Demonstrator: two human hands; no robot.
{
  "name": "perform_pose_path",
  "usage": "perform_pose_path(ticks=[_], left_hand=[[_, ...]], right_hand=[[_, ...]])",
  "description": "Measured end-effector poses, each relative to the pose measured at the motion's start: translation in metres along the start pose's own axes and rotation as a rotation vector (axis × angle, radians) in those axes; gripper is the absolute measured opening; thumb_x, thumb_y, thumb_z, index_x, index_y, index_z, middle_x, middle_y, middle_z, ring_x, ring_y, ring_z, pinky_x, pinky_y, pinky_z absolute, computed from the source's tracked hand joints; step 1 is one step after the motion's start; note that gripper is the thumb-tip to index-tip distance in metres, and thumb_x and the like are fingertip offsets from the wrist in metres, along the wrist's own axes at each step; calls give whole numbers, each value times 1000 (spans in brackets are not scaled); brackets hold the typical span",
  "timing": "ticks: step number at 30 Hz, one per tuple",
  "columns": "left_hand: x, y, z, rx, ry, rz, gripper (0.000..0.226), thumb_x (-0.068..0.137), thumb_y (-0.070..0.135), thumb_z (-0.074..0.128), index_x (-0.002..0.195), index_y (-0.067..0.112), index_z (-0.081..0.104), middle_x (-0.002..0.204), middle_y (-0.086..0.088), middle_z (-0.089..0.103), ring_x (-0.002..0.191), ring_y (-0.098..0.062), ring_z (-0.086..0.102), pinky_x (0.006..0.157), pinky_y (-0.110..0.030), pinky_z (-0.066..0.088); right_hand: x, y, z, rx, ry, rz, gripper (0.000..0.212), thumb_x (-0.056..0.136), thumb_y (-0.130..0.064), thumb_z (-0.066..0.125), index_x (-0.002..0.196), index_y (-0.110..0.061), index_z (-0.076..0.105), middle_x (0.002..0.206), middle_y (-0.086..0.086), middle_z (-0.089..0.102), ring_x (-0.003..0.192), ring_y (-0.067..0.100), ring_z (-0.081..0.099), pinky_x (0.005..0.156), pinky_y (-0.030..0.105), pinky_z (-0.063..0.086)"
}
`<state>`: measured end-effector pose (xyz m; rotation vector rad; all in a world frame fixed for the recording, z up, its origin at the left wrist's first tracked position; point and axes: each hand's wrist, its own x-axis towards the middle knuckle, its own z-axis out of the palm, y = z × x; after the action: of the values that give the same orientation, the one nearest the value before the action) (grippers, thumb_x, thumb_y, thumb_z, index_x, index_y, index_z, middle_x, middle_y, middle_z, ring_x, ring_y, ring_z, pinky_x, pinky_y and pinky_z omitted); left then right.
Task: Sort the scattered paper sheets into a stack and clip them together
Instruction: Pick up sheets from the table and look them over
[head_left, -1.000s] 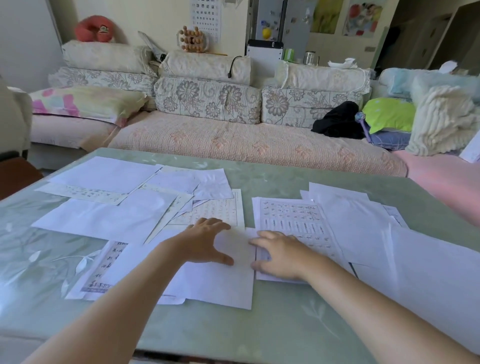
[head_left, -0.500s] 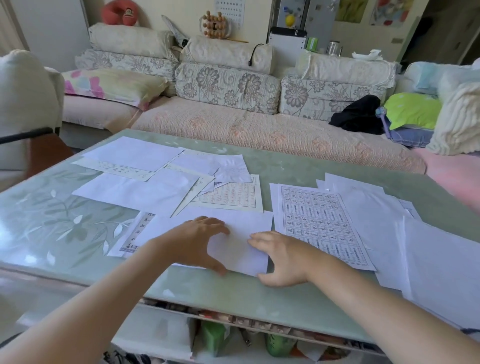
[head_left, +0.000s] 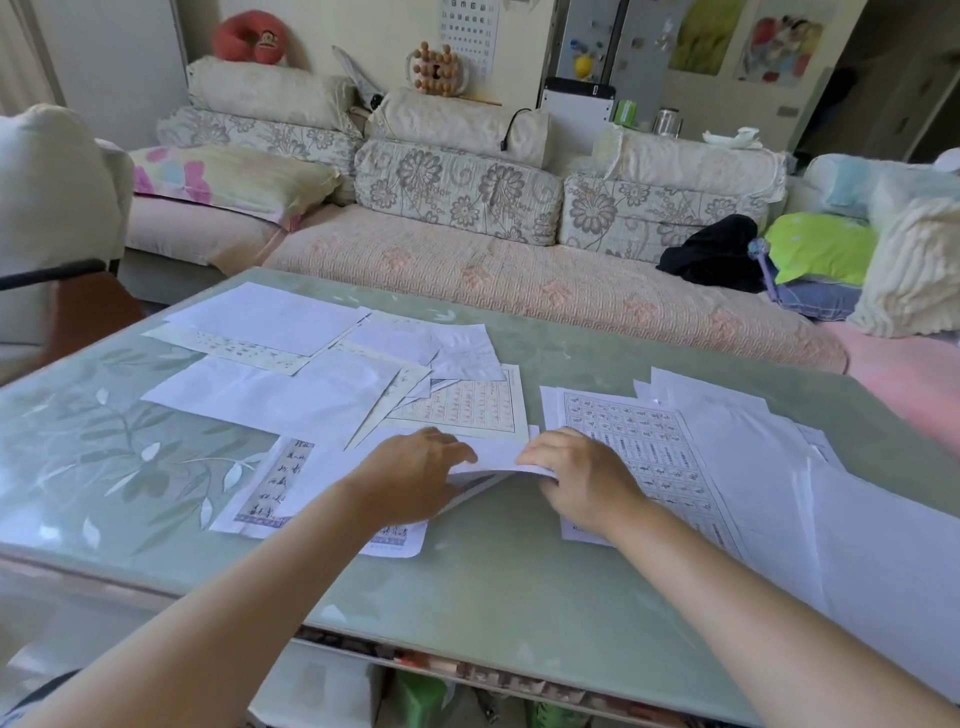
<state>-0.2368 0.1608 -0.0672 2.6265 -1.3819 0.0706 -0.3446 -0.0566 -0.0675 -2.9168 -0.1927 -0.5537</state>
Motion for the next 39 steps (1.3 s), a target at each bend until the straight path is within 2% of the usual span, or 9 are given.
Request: perform_pose_path(ticks=[4,8,11,15,22,25,29,35,39], left_hand=[[19,-4,-4,10,29,6,45,88,26,57,132,31,56,136,11,55,126,-15,47,99,-34,45],[31,-5,-12,-21,-73,-79,14,88,25,50,83,22,63,90,1,68,87,-23,61,74,-36,54],[35,-18,-17,-107,-109,-78,22,85,32,55,103,28,67,99,8,65,93,-14,61,78,-32,53],[34,-36,-22,-185,-197,-148,34,83,36,60,116,38,66,111,15,64,97,-11,61,84,-32,54],[27,-55,-30,-147,-217,-213,29,88,26,61,113,37,69,101,10,67,83,-11,64,79,-32,57],[31,-55,-15,-160,-139,-169,43,92,12,53,125,38,61,126,8,60,108,-13,59,91,-31,51],[43,-50,8,57,72,-8,65,89,4,51,148,30,37,154,8,35,143,-15,26,112,-37,35],[55,-54,15,119,142,55,55,91,6,52,141,29,47,138,13,55,129,-14,47,103,-33,43],[52,-57,14,20,109,26,49,99,14,49,143,36,47,137,7,59,125,-16,55,102,-32,43]], right_hand=[[15,18,5,-73,84,-52,43,61,6,69,96,-18,77,97,-5,73,87,28,66,60,33,55],[28,46,19,-73,20,72,56,77,-15,74,131,-18,61,128,-1,61,117,25,56,89,42,53],[46,58,21,-88,-139,212,75,83,-19,64,152,-22,34,151,-1,40,139,22,35,110,41,37],[77,66,28,-263,-294,156,71,92,-7,44,157,-22,22,162,2,23,147,22,22,118,40,21],[102,69,42,-93,-357,240,52,99,-27,43,151,-30,40,155,-4,43,140,21,42,114,32,30],[102,69,44,-34,-339,280,50,95,-30,49,145,-30,50,149,-3,50,136,20,46,112,29,33],[94,67,33,12,-316,297,48,93,-23,47,139,-34,56,131,3,66,117,26,60,96,27,43],[78,56,24,81,-297,217,50,85,-20,47,131,-32,65,111,-3,75,102,21,64,98,28,44],[68,53,30,-16,-350,44,66,73,-24,50,139,-29,56,123,-6,60,120,18,45,108,36,33]])
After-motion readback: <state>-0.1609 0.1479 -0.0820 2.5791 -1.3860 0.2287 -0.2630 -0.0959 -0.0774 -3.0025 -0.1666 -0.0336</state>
